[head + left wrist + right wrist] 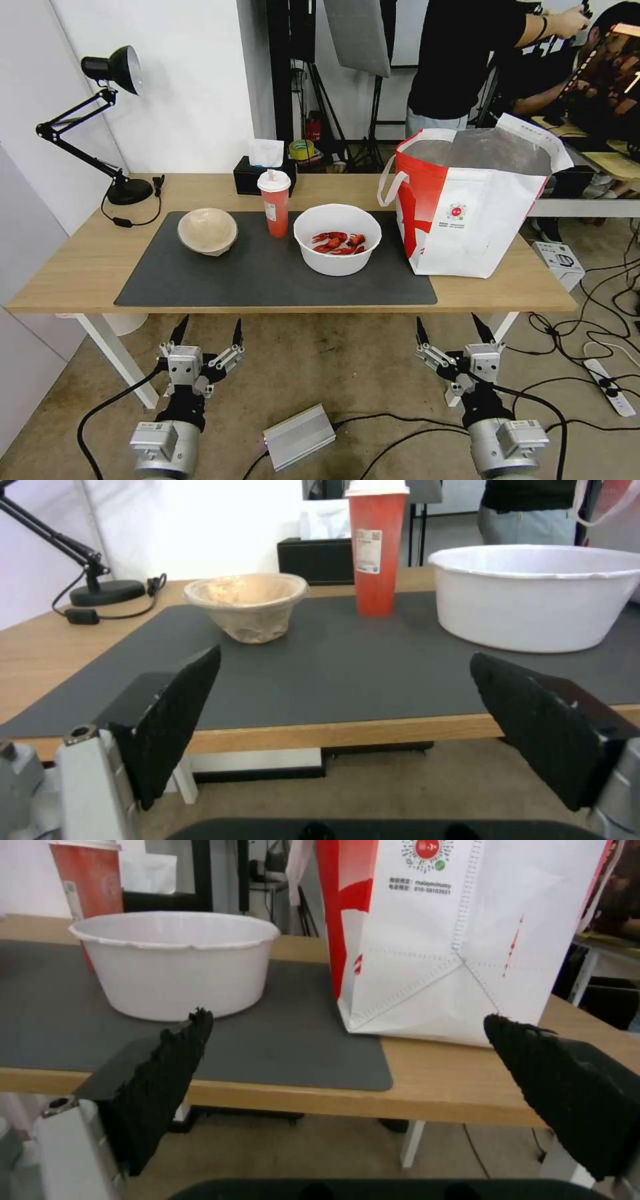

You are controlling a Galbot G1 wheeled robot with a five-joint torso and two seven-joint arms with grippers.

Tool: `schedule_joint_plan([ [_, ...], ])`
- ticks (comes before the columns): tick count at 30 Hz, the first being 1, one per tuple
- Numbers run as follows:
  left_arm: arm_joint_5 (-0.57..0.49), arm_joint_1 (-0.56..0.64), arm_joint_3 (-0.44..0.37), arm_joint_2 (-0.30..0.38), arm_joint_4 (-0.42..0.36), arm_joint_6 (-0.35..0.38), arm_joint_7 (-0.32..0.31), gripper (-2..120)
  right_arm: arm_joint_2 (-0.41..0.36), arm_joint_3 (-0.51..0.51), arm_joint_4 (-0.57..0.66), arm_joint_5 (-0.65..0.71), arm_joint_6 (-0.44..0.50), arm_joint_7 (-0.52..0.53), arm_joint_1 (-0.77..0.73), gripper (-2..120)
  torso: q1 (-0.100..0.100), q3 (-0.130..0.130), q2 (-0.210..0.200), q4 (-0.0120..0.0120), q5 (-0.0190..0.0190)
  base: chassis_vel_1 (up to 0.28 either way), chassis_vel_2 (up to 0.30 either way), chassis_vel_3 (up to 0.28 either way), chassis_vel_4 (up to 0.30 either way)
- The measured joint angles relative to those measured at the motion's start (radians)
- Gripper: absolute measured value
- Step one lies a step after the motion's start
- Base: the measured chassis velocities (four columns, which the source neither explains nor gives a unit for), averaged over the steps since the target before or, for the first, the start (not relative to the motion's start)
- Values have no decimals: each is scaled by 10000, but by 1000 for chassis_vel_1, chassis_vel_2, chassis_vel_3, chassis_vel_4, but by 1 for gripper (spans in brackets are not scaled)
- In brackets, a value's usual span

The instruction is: Pick up the trash from the table and place it into the takeout bag.

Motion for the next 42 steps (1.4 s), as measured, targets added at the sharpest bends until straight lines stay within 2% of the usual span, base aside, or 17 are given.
schedule_joint_plan([
  [14, 0, 0, 0, 0, 0, 0, 0, 100, -2, 0, 0, 0, -1, 0, 0, 100, 0, 0, 0, 0, 0, 0, 0, 0, 0],
  [19, -5, 9, 4, 9, -17, 27, -47, 100, -245, 0, 63, 160, -143, 100, 2, 100, 0, 0, 0, -1, 2, 0, 0, 0, 0],
  [21, -233, 189, 91, 144, -316, 406, -623, 100, -1059, 37, 406, 777, -670, 517, 22, 100, 0, 0, 0, -1, 0, 0, 0, 0, 0],
  [23, -284, 228, 109, 175, -376, 481, -748, 100, -1215, 45, 470, 888, -774, 598, 25, 100, 0, 0, 0, -1, 2, 0, 0, 0, 0],
  [24, -481, 381, 189, 291, -624, 802, -1230, 100, -1689, 60, 658, 1244, -1080, 838, 38, 100, 0, 0, 0, 0, 1, 0, 0, 0, 0],
  [26, -669, 523, 261, 404, -860, 1107, -1692, 100, -2095, 79, 828, 1556, -1346, 1046, 50, 100, 0, 0, 0, -1, 2, 0, 0, 0, 0],
  [27, -1135, 877, 438, 676, -1440, 1859, -2832, 100, -3189, 131, 1283, 2381, -2061, 1612, 81, 100, 0, 0, 0, 0, 1, 0, 0, 0, 0],
  [28, -1297, 1004, 497, 771, -1646, 2116, -3231, 100, -3565, 145, 1433, 2665, -2309, 1804, 88, 100, 0, 0, 0, 0, 2, 0, 0, 0, 0],
  [29, -1297, 1004, 497, 771, -1646, 2116, -3231, 100, -3565, 145, 1433, 2665, -2309, 1804, 88, 100, 0, 0, 0, 0, 2, 0, 0, 0, 0],
  [32, -1703, 1318, 654, 1013, -2008, 2773, -4224, 100, -4497, 194, 1817, 3366, -2918, 2284, 115, 100, 0, 0, 0, 0, 2, 0, 0, 0, 0],
  [33, -1703, 1318, 654, 1013, -2008, 2773, -4224, 100, -4497, 194, 1817, 3366, -2918, 2284, 115, 100, 0, 0, 0, 0, 2, 0, 0, 0, 0],
  [34, -1870, 1452, 660, 1154, -2024, 2730, -4463, 100, -4878, 207, 1951, 3646, -3159, 2476, 127, 100, 0, 1, 0, 2, -2, 0, 0, 0, 0],
  [36, -1962, 1548, 571, 1310, -2059, 2330, -4503, 100, -5492, 231, 2027, 4111, -3559, 2789, 142, 100, 0, 0, 0, -1, 2, 0, 0, 0, 0],
  [37, -1995, 1615, 564, 1362, -2059, 2260, -4501, 100, -5802, 247, 2035, 4347, -3762, 2949, 149, 100, 0, 0, 0, 0, 0, 0, 0, 0, 0],
  [38, -1995, 1615, 564, 1362, -2059, 2260, -4501, 100, -5802, 247, 2035, 4347, -3762, 2949, 149, 100, 0, 0, 0, 0, 0, 0, 0, 0, 0],
  [40, -1991, 1691, 545, 1460, -2059, 2199, -4499, 100, -6456, 280, 2039, 4829, -4186, 3280, 168, 100, 0, 1, 0, 1, 2, 0, 0, 0, 0],
  [42, -2001, 1719, 494, 1512, -2054, 2175, -4498, 100, -6738, 266, 2040, 5007, -3915, 3310, 100, 100, 1, 0, 0, 1, 2, 0, 0, 0, 0],
])
